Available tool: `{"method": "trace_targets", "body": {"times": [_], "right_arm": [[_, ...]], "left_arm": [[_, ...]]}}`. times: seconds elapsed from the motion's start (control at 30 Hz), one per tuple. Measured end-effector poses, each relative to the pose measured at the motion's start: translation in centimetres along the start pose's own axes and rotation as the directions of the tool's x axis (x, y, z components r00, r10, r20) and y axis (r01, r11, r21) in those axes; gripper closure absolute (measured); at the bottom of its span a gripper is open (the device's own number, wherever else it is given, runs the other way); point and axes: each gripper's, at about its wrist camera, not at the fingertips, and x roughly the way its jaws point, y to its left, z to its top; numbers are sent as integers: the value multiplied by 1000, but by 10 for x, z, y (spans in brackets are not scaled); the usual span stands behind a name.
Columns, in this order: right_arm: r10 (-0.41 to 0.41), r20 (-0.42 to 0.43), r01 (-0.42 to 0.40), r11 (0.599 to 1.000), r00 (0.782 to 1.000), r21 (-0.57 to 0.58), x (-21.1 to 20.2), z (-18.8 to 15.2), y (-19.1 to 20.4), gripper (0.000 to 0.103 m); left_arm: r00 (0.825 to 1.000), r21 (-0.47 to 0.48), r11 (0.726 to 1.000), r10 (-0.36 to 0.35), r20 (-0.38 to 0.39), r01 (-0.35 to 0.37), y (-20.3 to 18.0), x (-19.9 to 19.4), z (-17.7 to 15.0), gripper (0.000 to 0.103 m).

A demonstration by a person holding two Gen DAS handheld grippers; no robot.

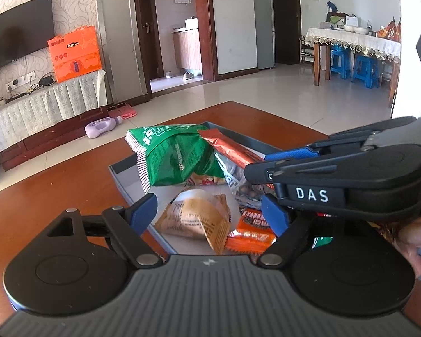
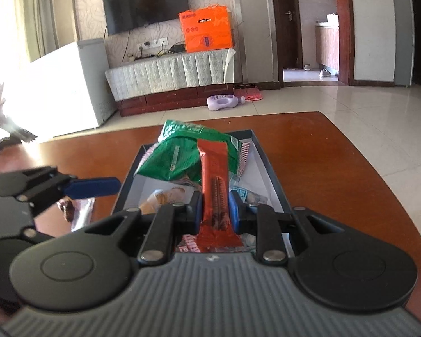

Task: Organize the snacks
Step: 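Lower the red candy bar into the box and open the right gripper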

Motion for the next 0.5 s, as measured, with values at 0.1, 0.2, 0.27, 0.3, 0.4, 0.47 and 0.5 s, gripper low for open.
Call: {"method": "trace_targets", "body": {"times": [0.1, 0.2, 0.27, 0.3, 0.4, 0.47, 0.5], "right_arm": [[-4, -4, 4, 1000, 1000, -12, 0, 1, 3, 78], [-1, -1, 1, 1000, 1000, -9, -3, -1, 4, 78], [3, -4, -3, 1000, 1000, -6, -4, -1, 5, 78], [6, -4, -6, 1000, 1000, -5, -3, -1, 5, 78], [17, -2, -17, 1000, 1000, -2, -6, -1, 6, 76], [26, 6, -26, 1000, 1000, 2, -10, -1, 7, 69], [25, 11, -25, 1000, 1000, 2, -12, -2, 7, 67]], "left_arm": [[1000, -1, 1000, 5, -5, -5, 2, -2, -3, 17], [1000, -6, 1000, 9, -12, -9, 4, -3, -4, 17], [1000, -7, 1000, 10, -12, -11, 5, -4, -5, 16], [1000, -7, 1000, 11, -12, -11, 6, -5, -4, 16], [1000, -5, 1000, 10, -7, -10, 7, -7, -4, 16], [1000, -1, 1000, 10, -7, -10, 6, -9, -5, 15], [1000, 0, 1000, 9, -7, -9, 7, -10, -5, 15]]}}
